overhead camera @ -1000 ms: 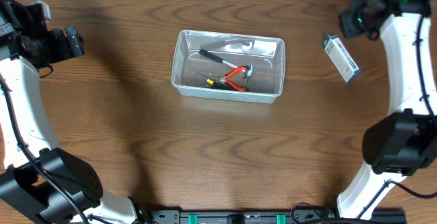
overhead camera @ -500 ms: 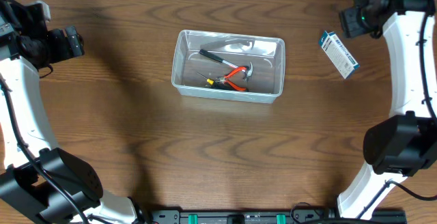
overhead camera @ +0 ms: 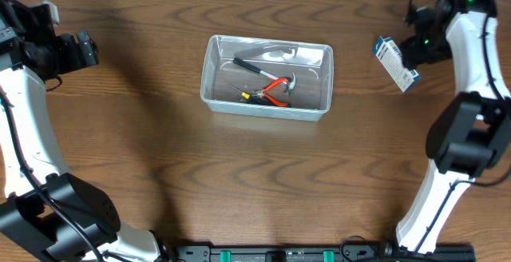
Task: Pack container
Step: 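Grasp the teal-and-white box with the right gripper and lift it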
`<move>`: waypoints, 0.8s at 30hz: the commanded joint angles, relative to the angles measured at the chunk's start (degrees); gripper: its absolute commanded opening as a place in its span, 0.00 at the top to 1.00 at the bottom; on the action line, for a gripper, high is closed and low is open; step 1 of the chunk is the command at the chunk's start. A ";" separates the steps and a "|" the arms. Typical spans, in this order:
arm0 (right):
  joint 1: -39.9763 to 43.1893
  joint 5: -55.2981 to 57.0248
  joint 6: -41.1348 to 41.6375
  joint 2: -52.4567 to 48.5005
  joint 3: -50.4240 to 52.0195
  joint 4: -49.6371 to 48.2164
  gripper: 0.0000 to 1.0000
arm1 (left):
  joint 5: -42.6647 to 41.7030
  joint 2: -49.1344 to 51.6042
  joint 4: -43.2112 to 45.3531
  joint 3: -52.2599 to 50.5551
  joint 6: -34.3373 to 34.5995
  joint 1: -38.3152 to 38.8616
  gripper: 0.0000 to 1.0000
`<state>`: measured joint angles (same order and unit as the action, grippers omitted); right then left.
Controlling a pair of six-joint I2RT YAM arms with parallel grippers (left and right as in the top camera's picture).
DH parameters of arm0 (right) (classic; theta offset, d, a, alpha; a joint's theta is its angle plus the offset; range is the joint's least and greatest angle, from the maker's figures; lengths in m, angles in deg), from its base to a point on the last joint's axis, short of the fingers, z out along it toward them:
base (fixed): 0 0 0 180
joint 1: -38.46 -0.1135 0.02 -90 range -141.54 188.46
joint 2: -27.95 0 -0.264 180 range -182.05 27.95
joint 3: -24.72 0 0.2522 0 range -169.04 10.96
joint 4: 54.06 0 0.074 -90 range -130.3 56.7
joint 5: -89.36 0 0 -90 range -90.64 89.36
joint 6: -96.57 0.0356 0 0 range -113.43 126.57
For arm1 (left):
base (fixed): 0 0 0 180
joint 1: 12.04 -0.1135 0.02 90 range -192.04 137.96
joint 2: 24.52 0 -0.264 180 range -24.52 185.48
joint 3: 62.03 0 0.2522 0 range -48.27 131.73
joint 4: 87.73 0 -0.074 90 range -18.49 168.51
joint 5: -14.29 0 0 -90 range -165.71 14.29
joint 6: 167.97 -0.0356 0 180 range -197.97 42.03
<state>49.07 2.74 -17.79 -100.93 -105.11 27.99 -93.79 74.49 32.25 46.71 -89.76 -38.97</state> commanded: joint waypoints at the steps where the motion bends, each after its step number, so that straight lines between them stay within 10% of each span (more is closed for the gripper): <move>1: -0.20 -2.71 -0.57 -1.95 -0.04 -0.07 0.24 | -0.74 0.02 -0.15 0.81 0.33 0.02 0.02; 7: -0.20 -4.57 -0.57 -4.42 -0.04 -1.09 0.30 | -0.74 0.02 -0.15 0.81 0.33 0.02 0.02; 11: -0.20 -5.42 -0.57 -5.49 -0.04 -1.46 0.65 | -0.74 0.02 -0.15 0.81 0.33 0.02 0.02; 18: -0.17 -5.35 -0.57 -6.23 0.39 -1.68 0.51 | -0.74 0.02 -0.15 0.81 0.33 0.02 0.02; 24: -0.13 -5.35 -0.59 -6.25 0.81 -1.68 0.90 | -0.74 0.02 -0.15 0.81 0.33 0.02 0.02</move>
<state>49.05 -2.18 -18.40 -106.68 -104.61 26.35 -93.79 74.49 32.25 46.71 -89.76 -38.95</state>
